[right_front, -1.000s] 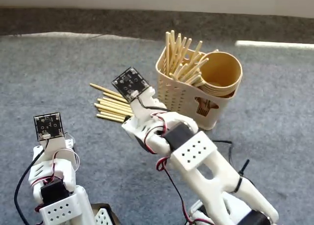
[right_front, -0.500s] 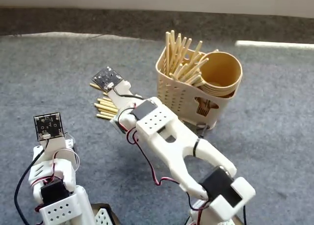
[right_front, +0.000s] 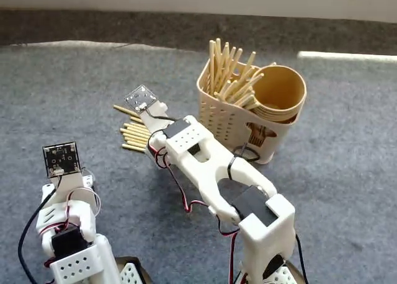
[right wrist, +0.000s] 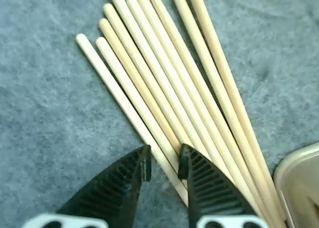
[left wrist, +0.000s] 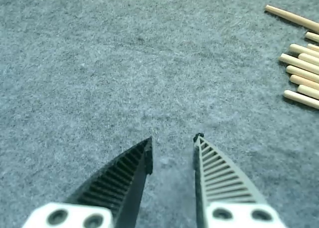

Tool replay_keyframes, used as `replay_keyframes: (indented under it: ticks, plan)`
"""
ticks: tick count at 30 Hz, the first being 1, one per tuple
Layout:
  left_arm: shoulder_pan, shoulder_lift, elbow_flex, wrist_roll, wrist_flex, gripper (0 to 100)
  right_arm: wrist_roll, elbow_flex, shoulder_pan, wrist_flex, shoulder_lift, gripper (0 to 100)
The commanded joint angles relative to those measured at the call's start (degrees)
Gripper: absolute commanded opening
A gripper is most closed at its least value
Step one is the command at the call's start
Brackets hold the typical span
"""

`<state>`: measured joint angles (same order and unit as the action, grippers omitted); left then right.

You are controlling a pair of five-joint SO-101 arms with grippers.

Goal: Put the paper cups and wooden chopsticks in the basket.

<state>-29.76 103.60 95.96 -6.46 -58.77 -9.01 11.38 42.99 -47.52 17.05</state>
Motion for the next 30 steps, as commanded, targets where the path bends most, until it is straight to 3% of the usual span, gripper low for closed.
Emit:
replay_keyframes:
  ticks: [1,19,26,30]
  plan:
    - [-0.57,0.22,1.19,-0.53,1.14,14,-0.70,-2.68,-0.75,1.45,-0.22,3.3]
    - [-0.57,0.22,1.19,-0.53,1.14,14,-0.70,-5.32,-1.10,-8.48,-5.67,0.9]
    - [-0.57,0.22,1.19,-0.53,1.14,14,-0.79,-5.67,-1.01,-8.40,-2.07,15.7]
    - [-0.57,0.22,1.19,-0.53,1.14,14,-7.91,-5.76,-0.31,-8.31,0.84,15.9]
